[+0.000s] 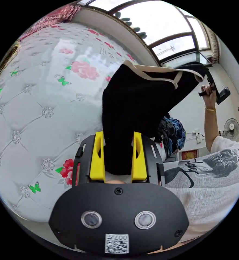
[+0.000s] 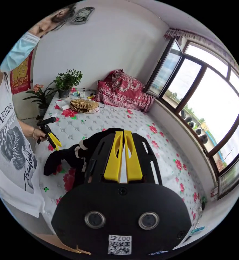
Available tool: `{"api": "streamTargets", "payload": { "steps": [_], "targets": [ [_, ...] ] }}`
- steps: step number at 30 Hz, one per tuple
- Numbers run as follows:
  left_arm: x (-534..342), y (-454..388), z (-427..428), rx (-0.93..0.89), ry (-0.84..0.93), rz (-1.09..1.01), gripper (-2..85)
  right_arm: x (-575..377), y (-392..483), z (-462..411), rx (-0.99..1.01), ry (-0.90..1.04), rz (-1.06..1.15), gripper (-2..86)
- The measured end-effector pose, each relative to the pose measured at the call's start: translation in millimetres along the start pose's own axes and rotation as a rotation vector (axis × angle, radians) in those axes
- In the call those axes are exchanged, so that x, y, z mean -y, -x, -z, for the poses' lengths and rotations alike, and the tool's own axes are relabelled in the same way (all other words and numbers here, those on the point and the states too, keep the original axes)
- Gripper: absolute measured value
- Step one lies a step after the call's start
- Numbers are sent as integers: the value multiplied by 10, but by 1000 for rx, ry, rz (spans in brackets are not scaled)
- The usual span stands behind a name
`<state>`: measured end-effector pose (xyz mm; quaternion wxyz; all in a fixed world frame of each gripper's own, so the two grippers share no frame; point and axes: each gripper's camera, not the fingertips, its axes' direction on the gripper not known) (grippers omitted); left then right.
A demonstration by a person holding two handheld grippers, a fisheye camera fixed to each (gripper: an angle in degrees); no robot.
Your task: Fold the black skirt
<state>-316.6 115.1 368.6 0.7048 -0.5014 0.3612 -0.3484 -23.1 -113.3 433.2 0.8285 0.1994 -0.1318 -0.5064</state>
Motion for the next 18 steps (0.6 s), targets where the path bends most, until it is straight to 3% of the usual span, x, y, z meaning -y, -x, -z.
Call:
{"api": "streamTargets", "payload": {
  "steps": [4,7,11,18],
  "targets": [
    [-75,-49,-17,31,-13,-199,152,-101,653,519,-129,12,56,-2],
    [-80,-91,-325,-76,27,-384,162,-266,1154,744,-191,27,47,-3],
    [-54,-74,-1067,-246,135,-541,175,-475,1734,874,-260,48,0,-3],
    [-668,-556,-2133,-300,215,-771,187,-621,2490,876,-338,76,-61,-3]
  ]
}}
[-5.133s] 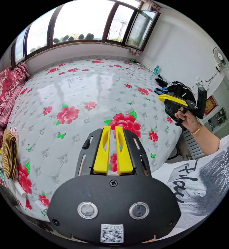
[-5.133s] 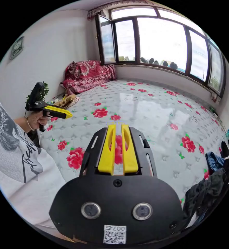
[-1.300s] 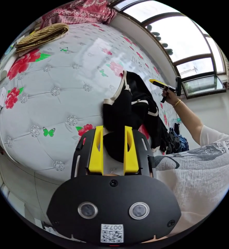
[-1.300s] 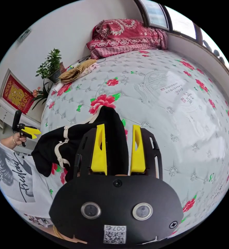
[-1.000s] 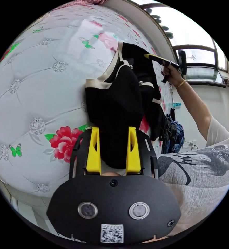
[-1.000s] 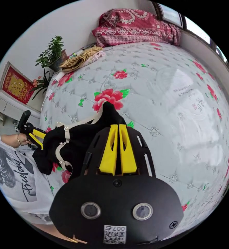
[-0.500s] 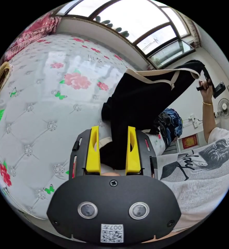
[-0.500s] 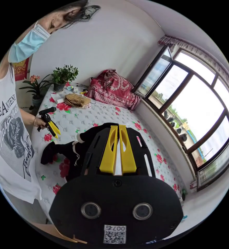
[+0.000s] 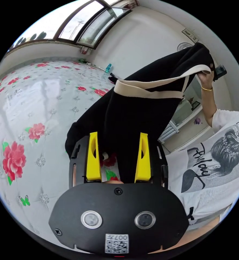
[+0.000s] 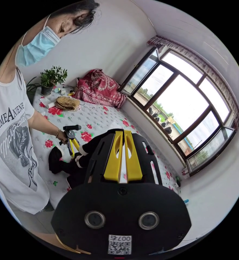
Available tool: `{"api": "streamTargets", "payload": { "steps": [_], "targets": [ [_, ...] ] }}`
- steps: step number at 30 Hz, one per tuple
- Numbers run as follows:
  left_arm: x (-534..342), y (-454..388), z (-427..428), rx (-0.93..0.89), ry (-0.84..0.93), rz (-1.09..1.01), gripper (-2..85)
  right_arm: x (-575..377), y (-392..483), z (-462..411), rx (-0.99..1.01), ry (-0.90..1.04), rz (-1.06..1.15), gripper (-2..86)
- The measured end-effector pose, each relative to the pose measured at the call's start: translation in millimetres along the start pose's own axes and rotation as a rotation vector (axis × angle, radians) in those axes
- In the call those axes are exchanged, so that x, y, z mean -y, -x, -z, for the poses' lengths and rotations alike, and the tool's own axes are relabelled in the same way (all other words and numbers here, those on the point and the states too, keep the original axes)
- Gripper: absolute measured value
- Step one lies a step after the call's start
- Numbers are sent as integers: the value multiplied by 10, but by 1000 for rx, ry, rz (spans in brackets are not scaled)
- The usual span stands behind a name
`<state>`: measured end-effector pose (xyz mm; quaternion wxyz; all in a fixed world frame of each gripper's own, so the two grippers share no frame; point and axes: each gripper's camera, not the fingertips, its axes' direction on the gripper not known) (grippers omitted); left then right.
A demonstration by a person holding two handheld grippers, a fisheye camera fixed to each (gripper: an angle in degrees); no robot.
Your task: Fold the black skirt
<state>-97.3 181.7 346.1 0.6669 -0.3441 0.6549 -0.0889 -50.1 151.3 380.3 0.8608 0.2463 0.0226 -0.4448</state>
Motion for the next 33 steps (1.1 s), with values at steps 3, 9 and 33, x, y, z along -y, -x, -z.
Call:
{"api": "streamTargets", "payload": {
  "steps": [3,9,33],
  "targets": [
    [-124,-232,-395,-5,-1,-10,115,-38,239,58,7,1,-9,-3],
    [-468,-848,-238,146,17,-57,-5,-165,455,173,-101,63,-41,-3],
    [-218,-8265,1485,1476,-584,-456,-10,787,337,4515,-677,-403,-96,-3]
  ]
}}
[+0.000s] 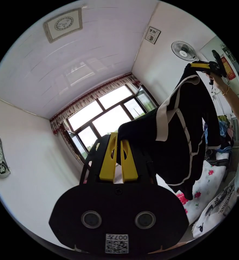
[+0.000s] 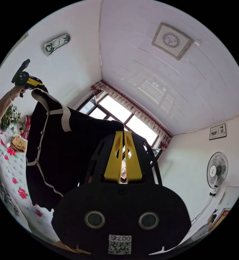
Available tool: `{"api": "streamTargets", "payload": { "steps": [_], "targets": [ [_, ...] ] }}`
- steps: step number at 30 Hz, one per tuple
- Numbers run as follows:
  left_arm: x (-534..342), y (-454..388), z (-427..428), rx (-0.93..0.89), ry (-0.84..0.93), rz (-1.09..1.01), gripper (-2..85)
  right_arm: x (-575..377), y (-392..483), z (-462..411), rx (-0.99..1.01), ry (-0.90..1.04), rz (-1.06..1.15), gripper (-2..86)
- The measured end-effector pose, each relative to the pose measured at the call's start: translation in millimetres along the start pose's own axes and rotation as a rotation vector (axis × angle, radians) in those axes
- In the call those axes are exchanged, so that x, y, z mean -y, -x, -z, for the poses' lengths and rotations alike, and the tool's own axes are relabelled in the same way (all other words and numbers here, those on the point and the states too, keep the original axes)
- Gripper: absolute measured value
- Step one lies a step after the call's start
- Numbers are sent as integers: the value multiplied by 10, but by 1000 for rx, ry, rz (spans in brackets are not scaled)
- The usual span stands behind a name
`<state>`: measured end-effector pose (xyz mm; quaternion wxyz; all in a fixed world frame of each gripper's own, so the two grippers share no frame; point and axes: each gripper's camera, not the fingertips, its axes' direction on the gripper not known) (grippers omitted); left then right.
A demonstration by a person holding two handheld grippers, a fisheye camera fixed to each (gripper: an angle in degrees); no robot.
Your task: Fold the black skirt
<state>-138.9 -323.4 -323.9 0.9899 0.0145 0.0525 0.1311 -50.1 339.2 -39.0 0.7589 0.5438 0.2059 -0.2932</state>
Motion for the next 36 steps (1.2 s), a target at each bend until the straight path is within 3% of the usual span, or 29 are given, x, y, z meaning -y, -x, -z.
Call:
{"api": "streamTargets", "payload": {
  "steps": [6,16,22,36],
  "targets": [
    [205,-201,611,18,18,-33,-10,9,-168,163,130,-26,-24,-3],
    [281,-84,339,75,164,-25,-10,205,-149,-168,357,-76,-16,-3],
    [-314,190,-1184,-104,375,33,-10,-2,306,-1491,487,138,-39,-2],
    [-2861,-93,-5965,-435,945,68,-10,-1563,2423,-5599,775,873,-12,-2]
  ]
}}
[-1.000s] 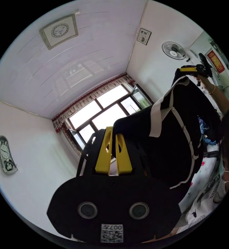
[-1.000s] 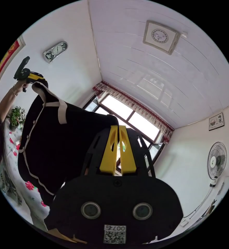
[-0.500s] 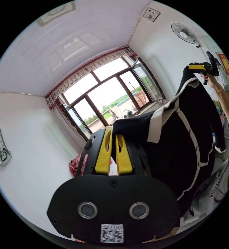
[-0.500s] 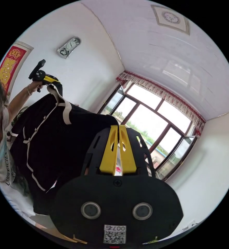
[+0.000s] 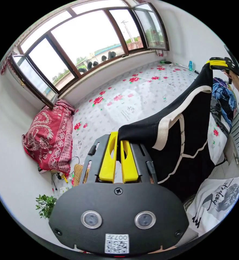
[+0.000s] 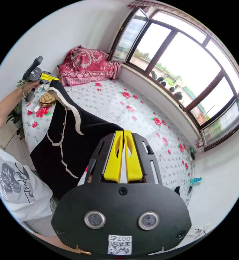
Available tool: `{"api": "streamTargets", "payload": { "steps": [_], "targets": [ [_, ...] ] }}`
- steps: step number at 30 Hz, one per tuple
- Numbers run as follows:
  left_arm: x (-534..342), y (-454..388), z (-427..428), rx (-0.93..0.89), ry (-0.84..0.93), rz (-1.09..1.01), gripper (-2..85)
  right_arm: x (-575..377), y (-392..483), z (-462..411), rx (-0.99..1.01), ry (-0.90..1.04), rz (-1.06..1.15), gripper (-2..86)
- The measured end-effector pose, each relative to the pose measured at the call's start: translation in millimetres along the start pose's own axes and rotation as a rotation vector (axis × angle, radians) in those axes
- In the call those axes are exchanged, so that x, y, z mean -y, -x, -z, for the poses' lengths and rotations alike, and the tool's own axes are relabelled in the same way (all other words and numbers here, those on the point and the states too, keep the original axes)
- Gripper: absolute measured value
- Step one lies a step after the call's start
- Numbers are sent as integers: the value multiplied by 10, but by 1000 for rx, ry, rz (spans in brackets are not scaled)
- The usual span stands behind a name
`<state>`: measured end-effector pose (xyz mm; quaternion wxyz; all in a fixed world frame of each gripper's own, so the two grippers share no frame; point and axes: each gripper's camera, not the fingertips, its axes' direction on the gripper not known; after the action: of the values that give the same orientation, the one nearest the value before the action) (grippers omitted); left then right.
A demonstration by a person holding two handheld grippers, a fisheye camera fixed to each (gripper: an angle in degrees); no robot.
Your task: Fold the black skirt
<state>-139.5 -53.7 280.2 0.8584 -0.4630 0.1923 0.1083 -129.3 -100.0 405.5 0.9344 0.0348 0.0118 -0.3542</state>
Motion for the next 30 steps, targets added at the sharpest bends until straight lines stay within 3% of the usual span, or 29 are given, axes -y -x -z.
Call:
{"api": "streamTargets", "payload": {
  "steps": [9,14,18,26,30],
  "targets": [
    [996,751,-1564,-86,210,63,-10,594,-919,-1836,82,203,-178,-3],
    [1394,1072,-2123,-114,318,66,-8,813,-1167,-2547,106,293,-129,-3],
    [1659,1183,-2577,-29,396,13,-1,891,-1201,-3155,62,335,-50,-1],
    [1863,1186,-2726,252,237,-77,82,635,-1174,-3562,24,143,66,24],
    [1811,1417,-2577,274,127,-13,90,541,-1679,-3286,181,19,-109,59]
  ]
}}
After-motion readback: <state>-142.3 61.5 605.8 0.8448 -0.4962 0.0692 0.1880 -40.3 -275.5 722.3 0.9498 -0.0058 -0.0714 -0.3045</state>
